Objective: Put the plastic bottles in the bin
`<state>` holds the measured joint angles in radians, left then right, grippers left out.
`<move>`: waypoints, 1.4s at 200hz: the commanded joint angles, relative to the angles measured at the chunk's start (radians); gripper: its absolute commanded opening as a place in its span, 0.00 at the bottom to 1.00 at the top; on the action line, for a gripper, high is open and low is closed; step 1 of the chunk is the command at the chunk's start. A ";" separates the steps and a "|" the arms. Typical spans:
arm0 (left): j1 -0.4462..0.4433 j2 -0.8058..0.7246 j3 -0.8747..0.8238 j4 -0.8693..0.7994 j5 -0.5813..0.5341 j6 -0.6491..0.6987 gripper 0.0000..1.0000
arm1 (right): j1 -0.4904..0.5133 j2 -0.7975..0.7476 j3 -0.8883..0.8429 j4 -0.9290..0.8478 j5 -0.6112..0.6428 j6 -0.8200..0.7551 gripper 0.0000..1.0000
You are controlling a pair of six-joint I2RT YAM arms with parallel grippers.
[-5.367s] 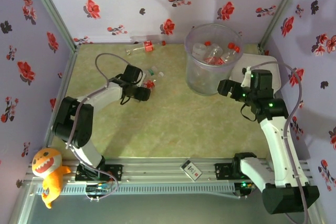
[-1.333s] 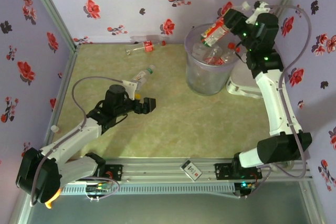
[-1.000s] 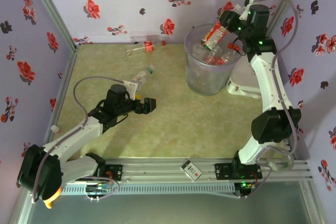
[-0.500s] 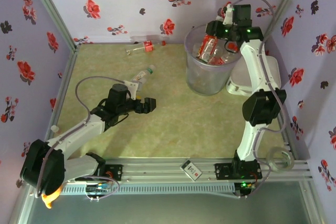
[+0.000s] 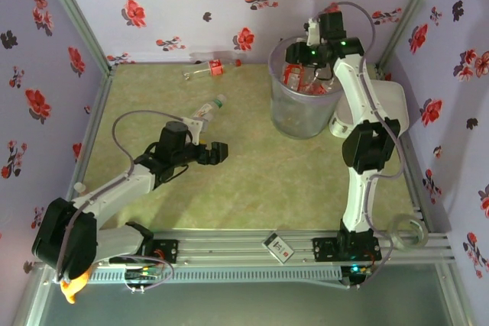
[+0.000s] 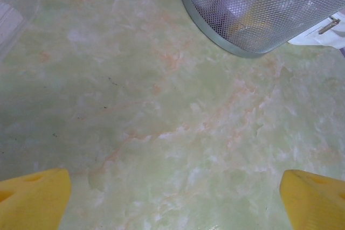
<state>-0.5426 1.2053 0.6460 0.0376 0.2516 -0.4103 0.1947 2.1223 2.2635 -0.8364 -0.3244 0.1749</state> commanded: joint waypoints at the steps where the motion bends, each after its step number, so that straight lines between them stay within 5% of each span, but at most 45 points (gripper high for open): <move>1: 0.009 0.004 0.034 0.030 0.011 -0.004 1.00 | 0.020 0.064 0.006 -0.082 0.040 -0.023 0.58; 28: 0.009 -0.006 0.030 0.021 0.011 0.001 1.00 | 0.022 0.080 0.008 -0.087 0.050 -0.025 0.74; 97: 0.009 0.006 0.045 0.024 0.011 0.002 1.00 | 0.025 -0.006 0.048 -0.039 0.089 -0.016 0.95; 156: 0.009 -0.006 0.041 0.014 0.011 0.011 1.00 | 0.023 -0.136 0.026 -0.029 0.136 -0.029 0.98; 182: 0.009 -0.001 0.040 0.022 0.011 0.008 1.00 | 0.025 -0.167 -0.015 0.011 0.121 -0.009 0.92; 223: 0.009 -0.013 0.035 0.015 0.010 0.008 1.00 | 0.025 -0.114 -0.019 0.032 0.101 0.003 0.68; 280: 0.010 -0.025 0.027 0.012 0.006 0.005 1.00 | 0.030 -0.047 -0.088 0.046 0.104 0.009 0.56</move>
<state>-0.5426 1.2041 0.6609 0.0437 0.2520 -0.4103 0.2108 2.0697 2.2436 -0.8101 -0.2142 0.1799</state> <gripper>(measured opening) 0.997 0.568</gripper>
